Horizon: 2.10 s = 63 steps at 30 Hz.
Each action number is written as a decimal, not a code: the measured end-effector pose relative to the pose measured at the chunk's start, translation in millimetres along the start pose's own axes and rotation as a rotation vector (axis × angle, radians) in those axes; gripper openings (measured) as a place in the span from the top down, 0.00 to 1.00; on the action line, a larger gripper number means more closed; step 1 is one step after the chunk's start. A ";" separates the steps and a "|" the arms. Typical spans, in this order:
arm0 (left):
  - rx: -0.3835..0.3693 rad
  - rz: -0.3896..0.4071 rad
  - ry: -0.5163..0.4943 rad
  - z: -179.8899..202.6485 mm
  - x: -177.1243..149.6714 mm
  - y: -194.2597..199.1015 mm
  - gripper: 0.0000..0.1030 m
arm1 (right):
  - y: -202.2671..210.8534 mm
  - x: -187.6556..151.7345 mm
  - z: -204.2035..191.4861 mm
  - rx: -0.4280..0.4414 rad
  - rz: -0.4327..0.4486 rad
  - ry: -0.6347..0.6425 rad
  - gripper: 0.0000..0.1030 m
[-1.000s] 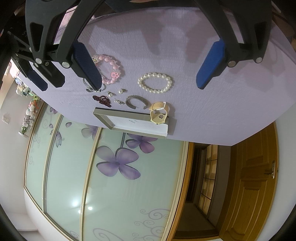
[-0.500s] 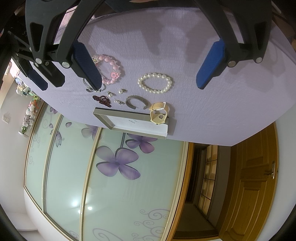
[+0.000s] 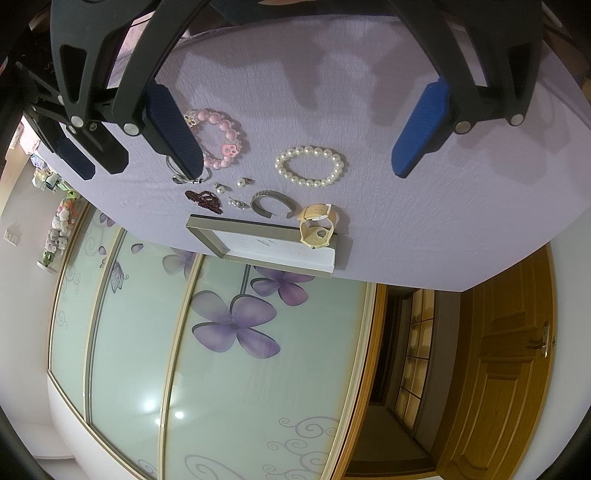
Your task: Organize jewelry
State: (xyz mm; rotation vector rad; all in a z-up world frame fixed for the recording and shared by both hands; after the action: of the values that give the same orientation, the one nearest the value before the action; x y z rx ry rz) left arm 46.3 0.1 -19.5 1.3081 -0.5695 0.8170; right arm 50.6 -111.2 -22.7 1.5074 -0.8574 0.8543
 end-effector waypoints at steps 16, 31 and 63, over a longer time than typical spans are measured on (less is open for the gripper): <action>0.000 -0.001 0.001 0.0 -0.1 -0.1 0.02 | -1.5 -0.4 1.6 0.001 0.000 -0.002 0.01; -0.006 -0.008 0.002 0.1 -0.5 -0.5 0.02 | -3.6 -1.0 3.4 -0.003 -0.004 -0.004 0.01; 0.086 -0.403 -0.098 -29.1 27.2 -132.1 0.68 | -42.3 -12.5 22.1 -0.008 -0.110 -0.061 0.01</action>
State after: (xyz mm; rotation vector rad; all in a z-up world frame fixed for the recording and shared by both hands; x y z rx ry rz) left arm 165.1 26.7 -84.6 1.4857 -0.3320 0.4503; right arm 83.2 -128.8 -55.4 1.5655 -0.8138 0.7271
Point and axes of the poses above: each gripper's, at about its wrist camera, not at the fingertips, and y roughly against the way its jaws point, z to its right, x to its top, the point moved 5 cm from there along -y, roughly the way its jaws point, and after that the axes turned 15 degrees about -z, right-handed, at the moved point
